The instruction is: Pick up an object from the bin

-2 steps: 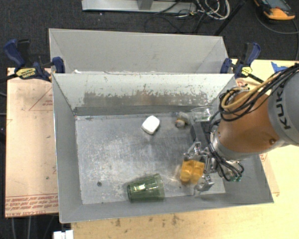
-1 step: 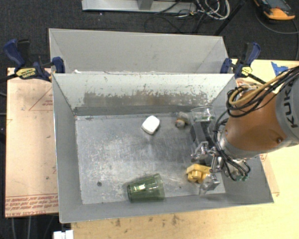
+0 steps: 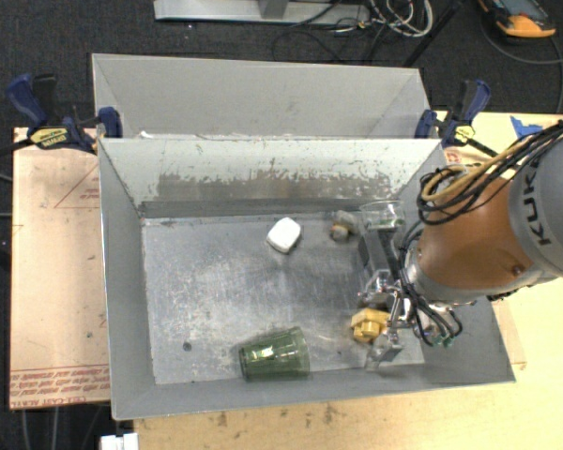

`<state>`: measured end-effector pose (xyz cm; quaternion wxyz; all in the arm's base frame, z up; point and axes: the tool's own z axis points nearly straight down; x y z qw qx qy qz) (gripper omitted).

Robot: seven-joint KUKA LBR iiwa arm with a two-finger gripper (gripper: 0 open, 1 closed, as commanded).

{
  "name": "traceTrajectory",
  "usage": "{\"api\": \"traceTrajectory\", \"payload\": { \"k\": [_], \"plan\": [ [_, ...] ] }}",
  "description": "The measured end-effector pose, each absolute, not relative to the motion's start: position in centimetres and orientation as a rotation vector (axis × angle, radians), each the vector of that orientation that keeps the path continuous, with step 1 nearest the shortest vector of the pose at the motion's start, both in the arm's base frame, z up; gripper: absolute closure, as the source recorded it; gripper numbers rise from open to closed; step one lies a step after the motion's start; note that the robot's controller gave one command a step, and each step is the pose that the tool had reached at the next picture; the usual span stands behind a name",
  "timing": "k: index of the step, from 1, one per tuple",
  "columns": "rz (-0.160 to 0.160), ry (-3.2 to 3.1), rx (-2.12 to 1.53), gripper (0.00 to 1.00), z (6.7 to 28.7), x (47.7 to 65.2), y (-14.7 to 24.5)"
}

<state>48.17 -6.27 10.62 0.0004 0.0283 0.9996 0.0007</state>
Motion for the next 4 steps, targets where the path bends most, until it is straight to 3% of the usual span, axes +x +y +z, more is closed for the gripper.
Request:
{"api": "traceTrajectory", "payload": {
  "k": [1,2,4],
  "plan": [
    [0.002,3.129,-0.097,0.00,7.91,49.31,-10.08],
    [0.004,3.135,-0.006,1.00,7.59,49.45,-10.65],
    [0.002,3.138,0.020,1.00,7.86,49.39,-10.46]
  ]
}}
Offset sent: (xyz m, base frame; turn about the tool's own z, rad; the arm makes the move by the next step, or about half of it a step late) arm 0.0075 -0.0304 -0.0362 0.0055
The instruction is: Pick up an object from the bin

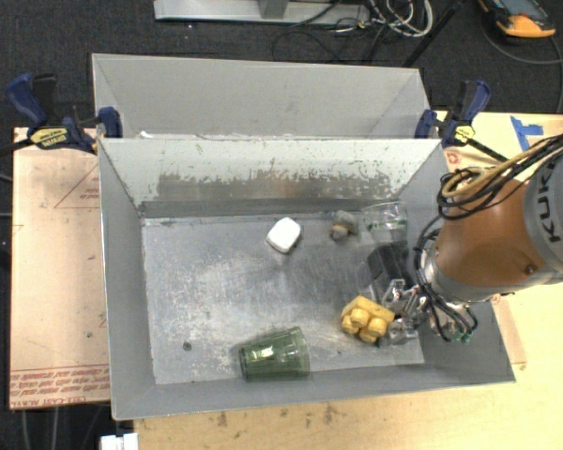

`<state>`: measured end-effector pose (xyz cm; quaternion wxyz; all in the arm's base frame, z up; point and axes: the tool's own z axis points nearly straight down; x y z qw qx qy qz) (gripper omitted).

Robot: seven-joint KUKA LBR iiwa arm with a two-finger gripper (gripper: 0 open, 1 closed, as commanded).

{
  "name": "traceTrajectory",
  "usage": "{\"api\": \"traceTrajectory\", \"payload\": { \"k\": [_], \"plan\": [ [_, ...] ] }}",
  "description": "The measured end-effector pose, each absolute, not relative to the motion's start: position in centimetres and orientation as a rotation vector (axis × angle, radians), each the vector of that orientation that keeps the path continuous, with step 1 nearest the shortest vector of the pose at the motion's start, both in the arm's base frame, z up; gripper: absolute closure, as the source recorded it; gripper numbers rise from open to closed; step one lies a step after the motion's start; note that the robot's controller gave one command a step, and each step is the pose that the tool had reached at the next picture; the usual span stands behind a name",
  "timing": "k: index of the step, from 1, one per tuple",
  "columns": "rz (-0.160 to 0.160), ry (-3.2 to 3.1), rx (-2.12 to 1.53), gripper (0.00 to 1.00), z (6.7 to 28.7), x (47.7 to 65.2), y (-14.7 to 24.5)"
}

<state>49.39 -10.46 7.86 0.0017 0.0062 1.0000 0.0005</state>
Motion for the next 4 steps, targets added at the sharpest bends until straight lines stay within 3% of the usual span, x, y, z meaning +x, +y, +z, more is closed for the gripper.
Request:
{"api": "traceTrajectory", "payload": {
  "k": [2,4],
  "plan": [
    [0.006,3.147,0.016,1.00,9.1,49.1,-10.3],
    [0.001,3.139,0.017,1.00,12.5,49.3,-10.4]
  ]
}}
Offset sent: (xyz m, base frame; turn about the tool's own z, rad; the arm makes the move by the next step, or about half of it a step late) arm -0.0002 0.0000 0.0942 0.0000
